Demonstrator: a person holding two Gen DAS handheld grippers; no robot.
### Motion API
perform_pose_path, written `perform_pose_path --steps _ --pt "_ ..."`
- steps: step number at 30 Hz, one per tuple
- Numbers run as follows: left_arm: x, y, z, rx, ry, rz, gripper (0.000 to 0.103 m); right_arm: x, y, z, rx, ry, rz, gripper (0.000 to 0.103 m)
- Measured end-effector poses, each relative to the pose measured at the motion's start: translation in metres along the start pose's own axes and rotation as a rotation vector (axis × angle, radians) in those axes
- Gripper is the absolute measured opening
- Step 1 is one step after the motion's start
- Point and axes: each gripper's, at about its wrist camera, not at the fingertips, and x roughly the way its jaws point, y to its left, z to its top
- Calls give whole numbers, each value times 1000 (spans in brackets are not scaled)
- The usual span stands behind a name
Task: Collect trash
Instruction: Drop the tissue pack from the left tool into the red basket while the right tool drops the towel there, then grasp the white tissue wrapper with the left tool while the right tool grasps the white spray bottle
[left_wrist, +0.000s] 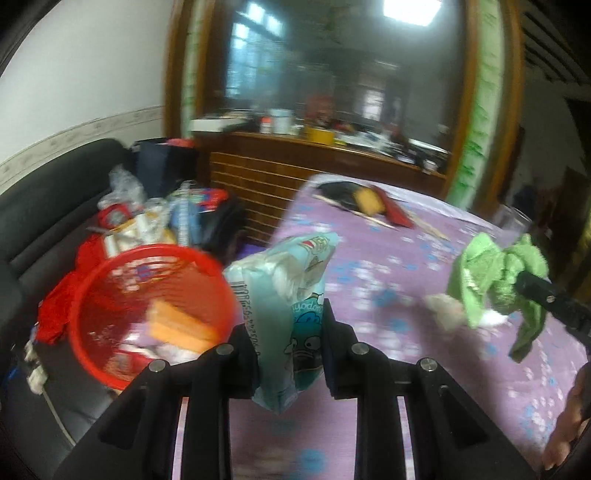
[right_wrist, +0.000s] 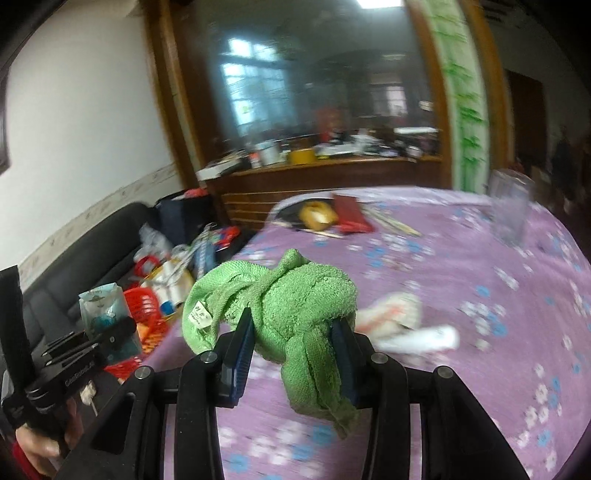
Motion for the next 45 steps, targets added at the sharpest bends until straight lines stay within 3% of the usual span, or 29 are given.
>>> perform_pose_path --steps 6,14,17,18,19,21,23,28,34,39,45 --pt "15 90 -2 -117 33 108 24 41 93 17 -136 33 80 45" --pt "31 146 -9 -165 59 143 24 105 186 29 -203 87 159 46" --pt "35 151 -6 -173 49 130 32 127 207 34 -192 101 187 52" --pt "34 153 -7 -185 44 133 43 136 214 36 -188 106 197 57" --pt "34 155 -7 -196 40 132 61 141 217 37 -188 115 197 60" --pt "30 154 -8 -206 17 124 66 143 216 39 -170 108 219 61" --pt "29 152 -8 -191 10 127 66 134 205 40 -149 85 240 62" --pt "24 133 -6 -182 6 91 66 105 158 33 -102 61 196 65" --pt "10 73 -1 -73 -5 20 66 80 76 13 -25 93 126 65" --pt "0 10 -2 61 6 -42 66 65 -18 3 43 131 48 65" --pt "0 -58 -4 171 55 -140 66 90 -140 7 52 270 -62 65"
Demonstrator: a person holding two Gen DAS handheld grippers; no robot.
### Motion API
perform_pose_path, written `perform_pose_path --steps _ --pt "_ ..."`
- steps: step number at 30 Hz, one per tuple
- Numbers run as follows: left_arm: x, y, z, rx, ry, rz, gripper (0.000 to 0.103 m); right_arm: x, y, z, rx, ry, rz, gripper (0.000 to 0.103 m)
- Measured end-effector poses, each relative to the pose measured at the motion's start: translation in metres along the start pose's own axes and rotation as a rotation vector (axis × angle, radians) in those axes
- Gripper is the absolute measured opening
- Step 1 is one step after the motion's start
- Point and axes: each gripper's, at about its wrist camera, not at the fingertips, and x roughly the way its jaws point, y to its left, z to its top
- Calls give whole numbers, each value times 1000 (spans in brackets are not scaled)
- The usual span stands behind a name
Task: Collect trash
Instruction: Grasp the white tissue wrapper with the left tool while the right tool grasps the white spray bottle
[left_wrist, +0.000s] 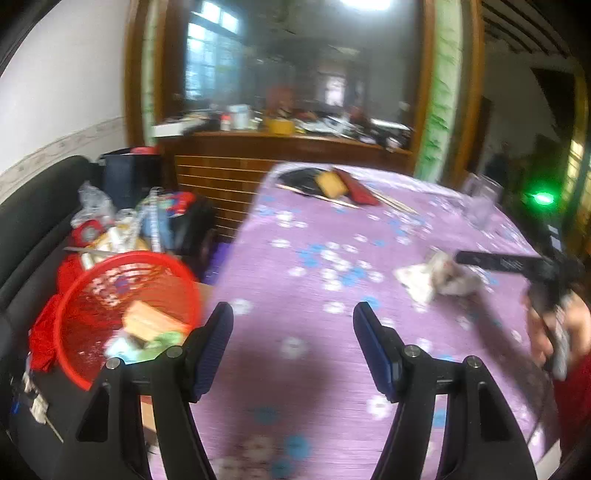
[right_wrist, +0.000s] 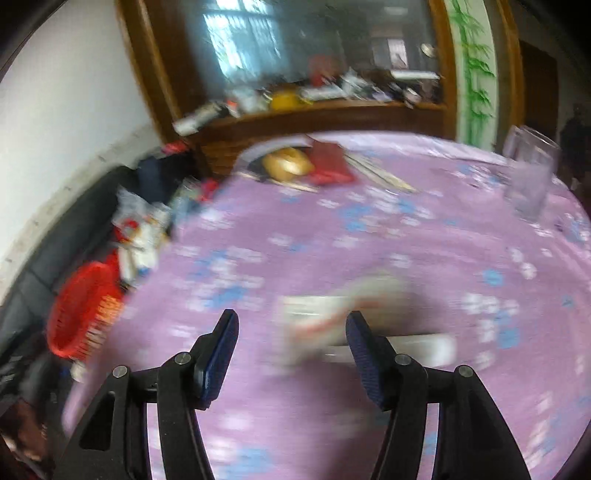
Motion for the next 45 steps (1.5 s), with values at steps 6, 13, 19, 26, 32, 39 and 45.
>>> perform_pose_path --steps 6,13,19,26,32,39,45 --pt "11 -47 0 84 44 -54 66 36 -64 8 56 131 93 65" --pt "23 -72 2 163 76 -71 66 35 -55 -18 -68 231 202 65" --pt "43 -93 17 191 121 -120 66 24 -18 -45 -215 250 137 52" --pt "67 -123 37 244 171 -162 70 9 -23 -59 -138 202 98 33" --pt "103 -165 45 343 185 -161 76 -30 -67 -52 120 -35 -20 33" --pt "173 -204 42 474 288 -154 76 -48 -104 -65 224 -178 32 33" --pt "210 -220 36 561 334 -158 76 -47 -113 -64 270 -179 83 33"
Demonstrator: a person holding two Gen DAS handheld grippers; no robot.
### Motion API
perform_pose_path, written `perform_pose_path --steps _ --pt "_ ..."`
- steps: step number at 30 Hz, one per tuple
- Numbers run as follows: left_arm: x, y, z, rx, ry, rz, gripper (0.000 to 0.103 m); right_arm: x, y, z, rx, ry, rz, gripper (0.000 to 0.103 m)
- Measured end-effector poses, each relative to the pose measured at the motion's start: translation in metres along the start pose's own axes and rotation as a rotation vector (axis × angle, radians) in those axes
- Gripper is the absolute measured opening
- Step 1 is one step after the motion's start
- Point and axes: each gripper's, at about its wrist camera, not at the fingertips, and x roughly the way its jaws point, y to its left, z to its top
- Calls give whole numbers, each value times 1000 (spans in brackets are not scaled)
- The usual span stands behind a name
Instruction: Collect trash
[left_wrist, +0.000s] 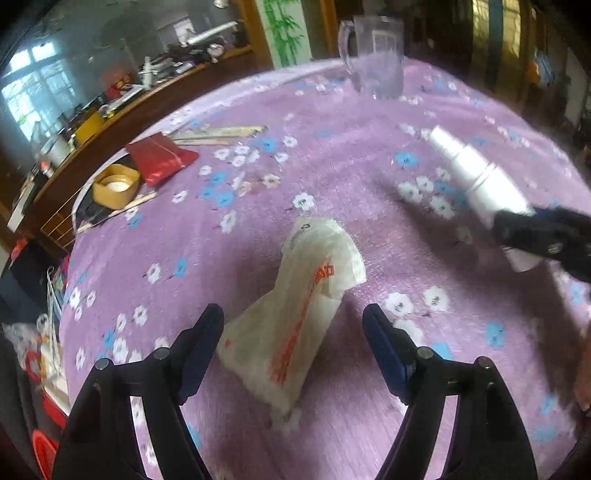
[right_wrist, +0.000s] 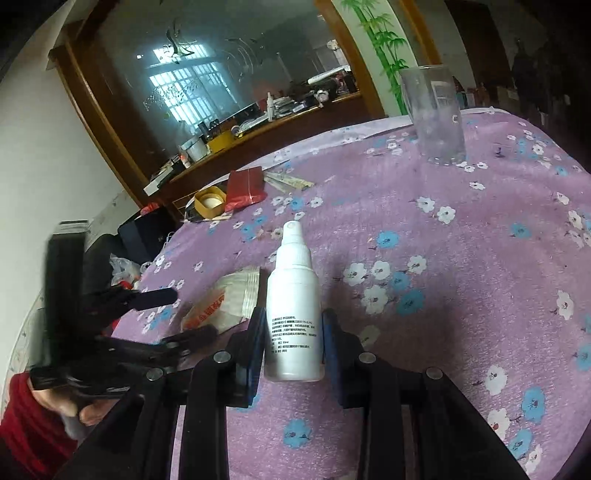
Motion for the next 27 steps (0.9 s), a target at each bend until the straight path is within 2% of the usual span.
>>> perform_pose_path --steps 2,4,6,8,9,13,16,20,22,24,27 --pt "9 0 0 2 11 9 76 -3 -1 -1 8 -4 12 33" --pt "16 2 -2 -12 20 1 65 -4 0 -1 8 -7 21 33" --pt "15 7 -4 -34 -2 -7 62 -1 3 0 -3 -8 17 33" --pt "13 8 -6 -54 -24 -4 54 0 8 -2 -18 -3 20 33" --pt "11 9 -8 -70 -37 -8 40 0 8 -2 -23 -3 18 33" --pt "3 15 -15 -159 -61 -20 25 3 12 -4 -44 1 5 33" --pt "-8 25 -23 -243 -79 -39 22 4 13 -5 -56 -1 -13 33" --pt "-32 36 -40 -339 -151 -38 22 4 18 -6 -90 -12 -29 33" --pt "-48 39 -49 -381 -218 -8 22 3 24 -8 -118 -25 -46 33" --pt "-60 36 -57 -396 -282 63 22 1 31 -10 -158 -46 -78 33" --pt "-64 34 -64 -429 -327 134 22 0 39 -13 -195 -63 -95 33"
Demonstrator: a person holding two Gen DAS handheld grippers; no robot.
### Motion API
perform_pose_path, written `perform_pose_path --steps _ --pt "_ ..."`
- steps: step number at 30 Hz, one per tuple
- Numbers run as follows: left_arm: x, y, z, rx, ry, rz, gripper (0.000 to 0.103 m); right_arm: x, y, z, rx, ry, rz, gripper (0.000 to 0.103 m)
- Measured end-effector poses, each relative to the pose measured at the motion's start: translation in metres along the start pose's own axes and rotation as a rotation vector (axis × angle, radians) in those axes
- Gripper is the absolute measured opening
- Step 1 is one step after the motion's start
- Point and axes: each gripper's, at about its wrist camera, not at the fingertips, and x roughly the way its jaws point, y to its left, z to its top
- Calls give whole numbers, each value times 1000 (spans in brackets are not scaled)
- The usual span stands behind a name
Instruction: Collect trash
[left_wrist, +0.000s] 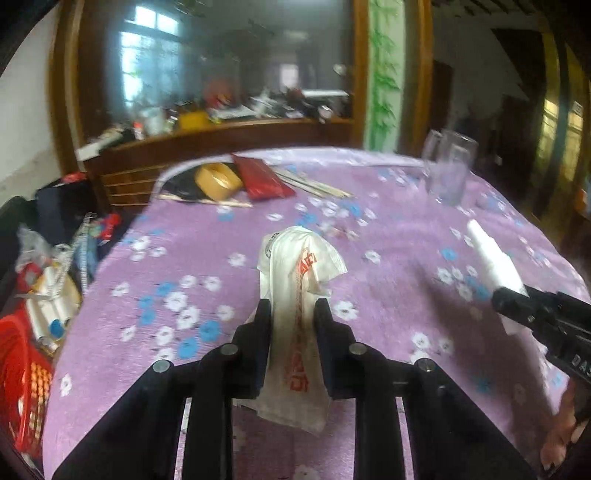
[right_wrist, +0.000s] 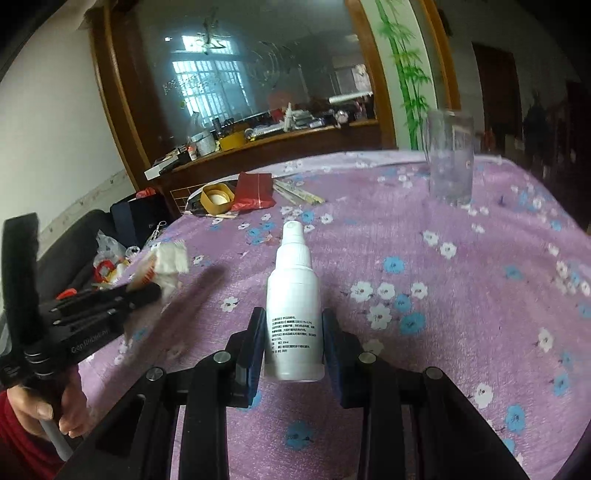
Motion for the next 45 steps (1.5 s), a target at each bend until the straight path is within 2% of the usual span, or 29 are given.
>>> perform_pose_path --steps 9,45 --pt "-4 11 0 -5 -71 89 23 3 12 -2 -68 -4 -58 33" --pt "-6 15 -6 20 -78 138 23 5 19 -4 -105 3 -57 33"
